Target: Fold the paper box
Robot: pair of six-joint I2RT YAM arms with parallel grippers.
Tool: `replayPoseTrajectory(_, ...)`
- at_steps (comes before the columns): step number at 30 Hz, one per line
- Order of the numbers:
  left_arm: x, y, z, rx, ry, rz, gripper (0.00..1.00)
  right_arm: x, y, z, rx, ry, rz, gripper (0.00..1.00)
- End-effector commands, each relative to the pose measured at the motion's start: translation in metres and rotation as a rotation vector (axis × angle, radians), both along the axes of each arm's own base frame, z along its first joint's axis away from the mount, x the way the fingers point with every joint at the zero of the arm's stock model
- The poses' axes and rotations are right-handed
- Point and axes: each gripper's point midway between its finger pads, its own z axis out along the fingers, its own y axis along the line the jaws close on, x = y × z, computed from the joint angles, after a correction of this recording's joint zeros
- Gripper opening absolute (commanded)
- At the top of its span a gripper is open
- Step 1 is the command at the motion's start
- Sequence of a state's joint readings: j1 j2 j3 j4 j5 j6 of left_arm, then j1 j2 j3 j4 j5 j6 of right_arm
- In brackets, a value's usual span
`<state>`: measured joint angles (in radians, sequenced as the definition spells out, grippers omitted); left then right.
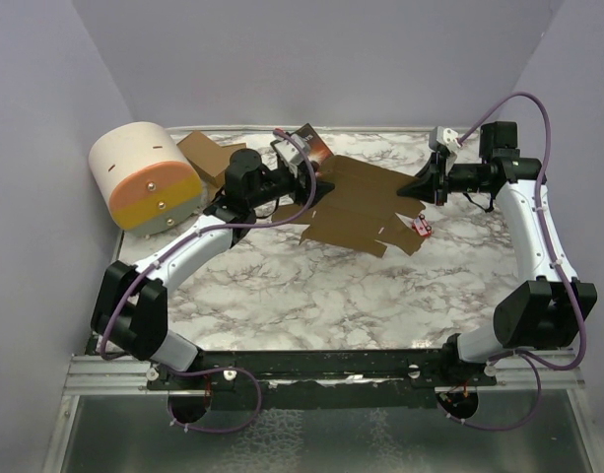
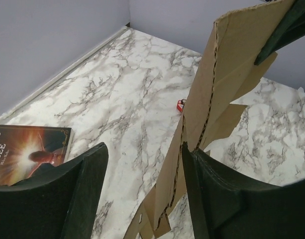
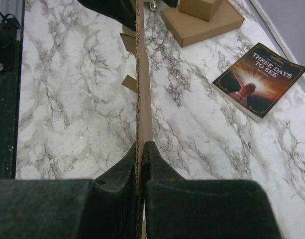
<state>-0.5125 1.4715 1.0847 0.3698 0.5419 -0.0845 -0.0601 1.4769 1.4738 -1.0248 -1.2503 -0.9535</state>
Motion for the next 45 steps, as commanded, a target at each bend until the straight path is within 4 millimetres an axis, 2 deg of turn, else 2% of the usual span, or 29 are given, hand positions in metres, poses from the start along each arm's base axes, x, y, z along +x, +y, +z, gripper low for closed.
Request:
replayPoseTrajectory(1, -0.001, -0.013, 0.021, -0.067, -0.058, -0.058, 0.61, -0.003, 0.002, 0.008, 0.015, -0.014, 0.011, 0.01)
replayPoseTrajectory(3, -0.007, -0.018, 0.021, -0.080, -0.075, -0.110, 0.56, -0.003, 0.002, 0.007, 0.014, -0.014, 0.011, 0.01)
replayPoseTrajectory(4, -0.012, -0.022, 0.021, -0.081, -0.086, -0.157, 0.42, -0.004, 0.002, 0.007, 0.014, -0.015, 0.011, 0.01)
replayPoseTrajectory(7, -0.016, -0.024, 0.018, -0.070, -0.095, -0.193, 0.21, -0.004, 0.002, 0.007, 0.012, -0.015, 0.010, 0.01)
replayPoseTrajectory(10, -0.019, -0.023, 0.018, -0.065, -0.094, -0.228, 0.05, -0.004, 0.002, 0.007, 0.010, -0.017, 0.009, 0.01)
replayPoseTrajectory(12, -0.021, -0.021, 0.018, -0.068, -0.089, -0.249, 0.00, -0.005, 0.002, 0.006, 0.012, -0.015, 0.010, 0.01)
replayPoseTrajectory(17, -0.017, -0.008, 0.022, -0.099, -0.058, -0.254, 0.00, -0.005, 0.002, 0.006, 0.014, -0.008, 0.002, 0.03)
replayPoseTrajectory(18, -0.016, -0.005, 0.025, -0.112, -0.059, -0.253, 0.00, -0.005, 0.002, 0.006, 0.018, -0.006, 0.000, 0.08)
replayPoseTrajectory(22, -0.012, 0.012, 0.030, -0.155, -0.025, -0.233, 0.00, -0.008, 0.004, 0.010, 0.054, 0.015, 0.011, 0.46)
replayPoseTrajectory(24, -0.010, 0.020, 0.029, -0.174, -0.001, -0.216, 0.00, -0.011, 0.002, 0.015, 0.090, 0.024, 0.017, 0.60)
replayPoseTrajectory(25, -0.010, 0.023, 0.029, -0.182, 0.007, -0.210, 0.00, -0.012, -0.001, 0.017, 0.110, 0.027, 0.015, 0.65)
replayPoseTrajectory(27, -0.010, 0.030, 0.030, -0.198, 0.018, -0.199, 0.00, -0.013, -0.010, 0.021, 0.155, 0.029, 0.003, 0.70)
replayPoseTrajectory(31, -0.014, 0.037, 0.032, -0.217, 0.014, -0.192, 0.00, -0.006, -0.036, 0.024, 0.220, 0.025, -0.056, 0.71)
replayPoseTrajectory(33, -0.017, 0.038, 0.034, -0.224, 0.010, -0.199, 0.00, 0.002, -0.051, 0.018, 0.225, 0.041, -0.114, 0.70)
replayPoseTrajectory(36, -0.023, 0.038, 0.038, -0.235, 0.003, -0.218, 0.00, 0.014, -0.062, -0.001, 0.202, 0.055, -0.201, 0.66)
replayPoseTrajectory(42, -0.034, 0.036, 0.041, -0.255, 0.001, -0.268, 0.00, 0.031, -0.067, -0.020, 0.206, 0.021, -0.258, 0.34)
replayPoseTrajectory(45, -0.040, 0.035, 0.044, -0.273, -0.006, -0.299, 0.00, 0.038, -0.064, -0.025, 0.212, 0.033, -0.260, 0.30)
